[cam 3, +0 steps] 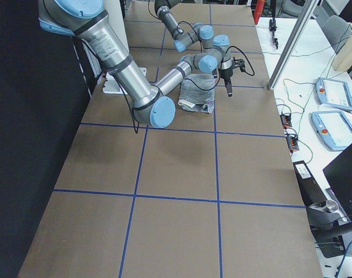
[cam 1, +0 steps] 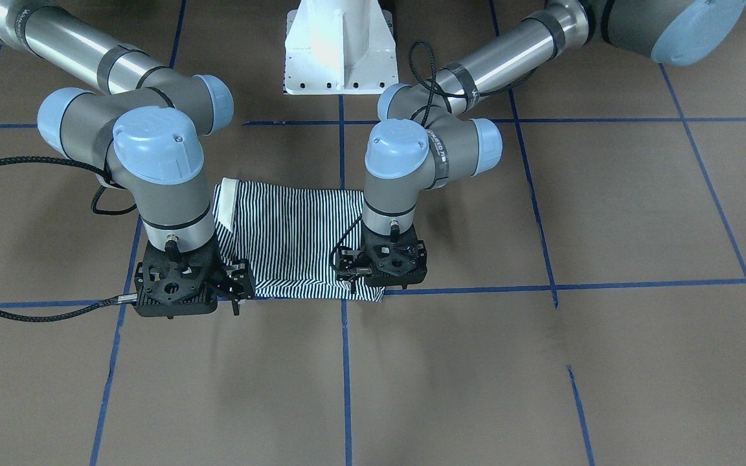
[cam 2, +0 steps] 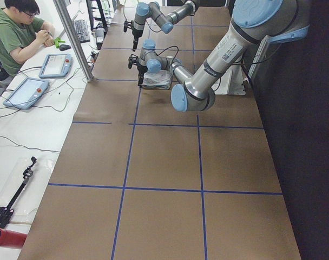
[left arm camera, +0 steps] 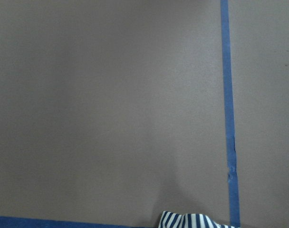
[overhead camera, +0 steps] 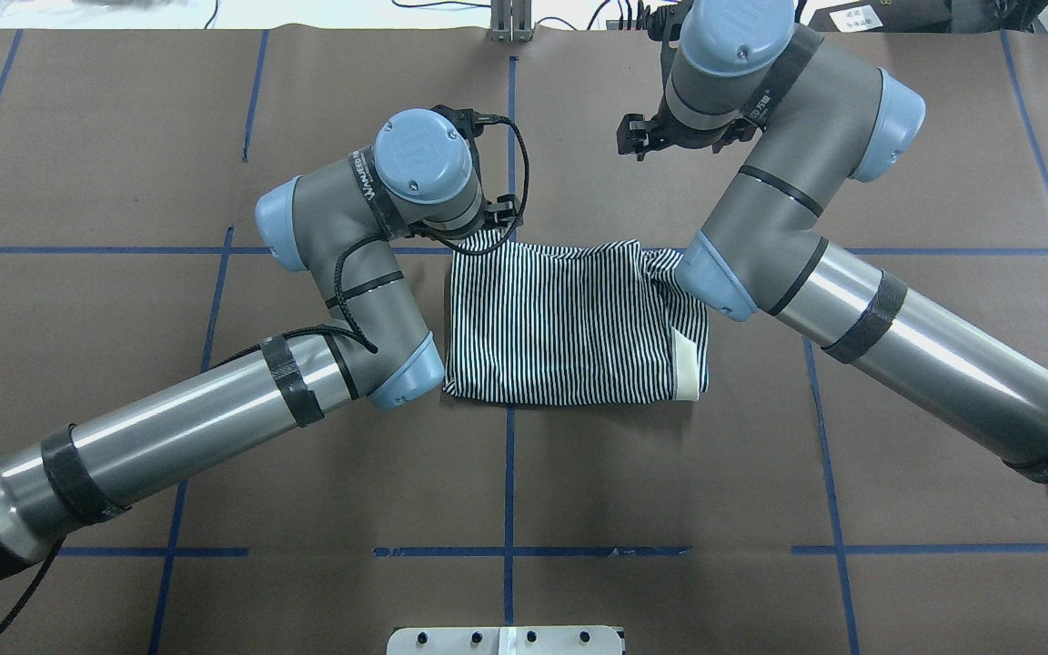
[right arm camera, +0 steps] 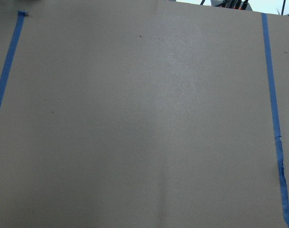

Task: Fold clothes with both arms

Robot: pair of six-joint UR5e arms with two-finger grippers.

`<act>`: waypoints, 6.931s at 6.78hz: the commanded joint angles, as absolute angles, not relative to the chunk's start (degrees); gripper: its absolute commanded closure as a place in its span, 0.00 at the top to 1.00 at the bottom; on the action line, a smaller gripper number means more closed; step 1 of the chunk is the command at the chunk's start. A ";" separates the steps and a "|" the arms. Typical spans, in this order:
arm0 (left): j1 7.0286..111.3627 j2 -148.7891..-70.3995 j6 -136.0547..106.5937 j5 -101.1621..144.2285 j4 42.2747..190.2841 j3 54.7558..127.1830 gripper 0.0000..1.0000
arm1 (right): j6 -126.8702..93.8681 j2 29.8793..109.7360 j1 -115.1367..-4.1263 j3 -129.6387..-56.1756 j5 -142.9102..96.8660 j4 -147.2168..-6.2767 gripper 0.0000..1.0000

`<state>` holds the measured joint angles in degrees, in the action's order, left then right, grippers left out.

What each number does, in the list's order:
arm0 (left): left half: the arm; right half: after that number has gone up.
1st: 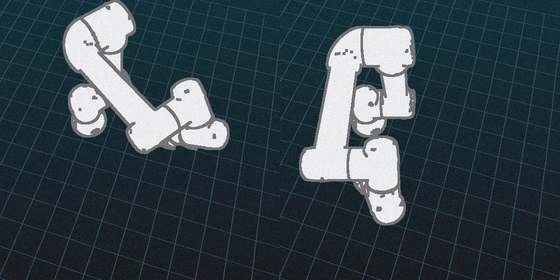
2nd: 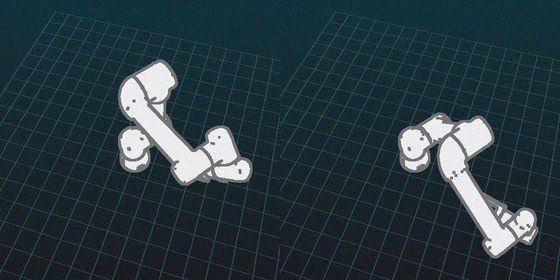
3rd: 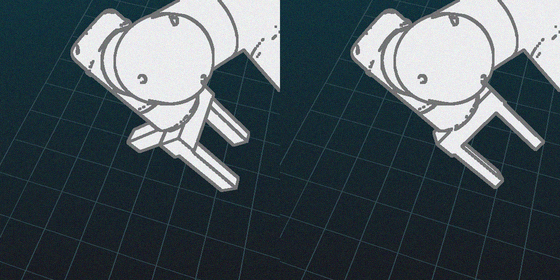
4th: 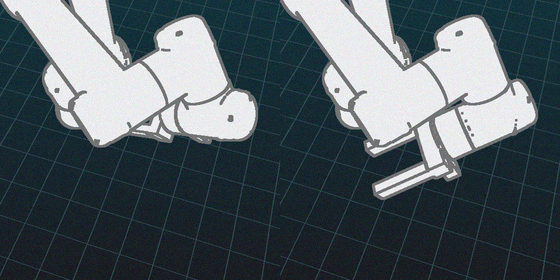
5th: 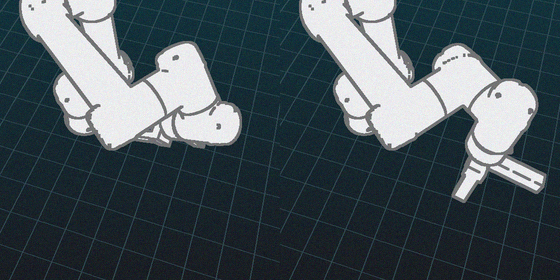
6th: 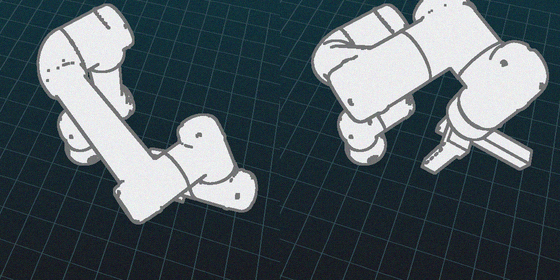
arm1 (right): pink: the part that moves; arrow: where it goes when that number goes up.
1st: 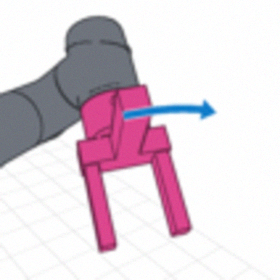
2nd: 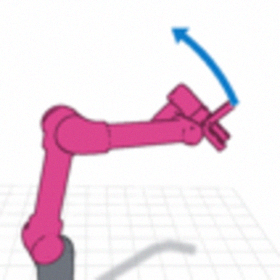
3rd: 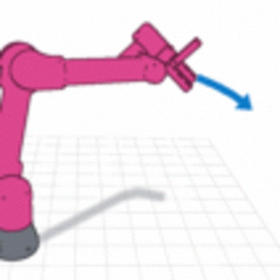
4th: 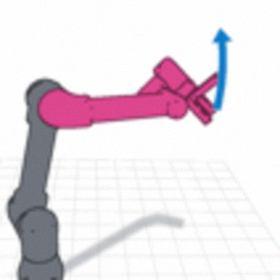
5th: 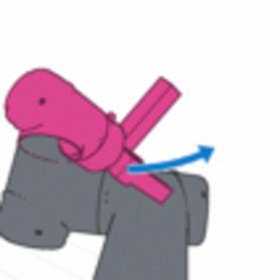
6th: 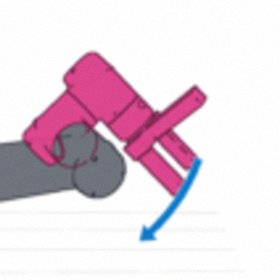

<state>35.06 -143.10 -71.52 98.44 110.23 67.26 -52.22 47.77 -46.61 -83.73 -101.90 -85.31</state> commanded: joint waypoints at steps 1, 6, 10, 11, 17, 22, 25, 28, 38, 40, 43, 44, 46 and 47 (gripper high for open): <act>34.01 -142.92 -70.93 97.30 110.21 66.09 1.00 | -52.21 48.25 -46.67 -83.76 -101.87 -85.17 1.00; 37.78 -138.52 -62.51 92.81 110.65 65.92 1.00 | -52.21 48.43 -46.58 -83.76 -101.78 -85.08 1.00; 43.41 -129.08 -55.38 99.72 110.39 79.64 1.00 | -51.86 49.57 -46.58 -83.85 -102.13 -84.82 1.00; 43.85 -125.02 -55.28 100.10 109.17 86.68 1.00 | -50.64 49.66 -47.80 -83.85 -104.65 -84.90 1.00; 66.27 -100.31 -12.41 113.66 103.19 105.29 1.00 | 0.44 76.67 -76.16 -90.88 -126.79 -84.64 1.00; 88.38 -94.66 2.54 129.61 88.43 96.33 1.00 | 2.20 98.50 -87.59 -91.67 -132.95 -78.84 1.00; 91.32 -94.31 10.46 130.52 75.32 98.52 1.00 | 2.90 100.03 -89.12 -93.07 -133.15 -78.40 1.00; 87.48 -93.95 10.63 130.35 78.39 99.13 1.00 | 2.37 99.40 -89.12 -93.34 -133.33 -78.93 1.00; 87.98 -81.56 10.63 139.39 91.93 99.32 1.00 | 2.99 100.20 -89.12 -97.03 -132.63 -85.52 1.00; 87.89 -81.56 10.63 139.39 91.93 99.32 1.00 | 2.99 100.20 -89.12 -97.12 -132.71 -85.52 1.00; 87.89 -81.74 10.63 139.48 91.93 99.23 1.00 | 2.99 100.11 -89.12 -97.03 -133.07 -85.43 1.00; 87.89 -81.83 10.55 139.48 91.93 99.32 1.00 | 2.99 100.11 -89.12 -97.03 -133.07 -85.43 1.00; 87.89 -82.09 10.63 139.48 91.93 99.23 1.00 | 2.99 100.19 -89.12 -96.94 -133.15 -85.43 1.00; 87.89 -82.26 10.63 139.48 91.93 99.23 1.00 | 2.90 100.11 -89.03 -96.77 -133.24 -85.43 1.00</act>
<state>87.89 -82.08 10.61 139.48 91.93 99.24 2.97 100.14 -89.11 -96.90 -133.16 -85.43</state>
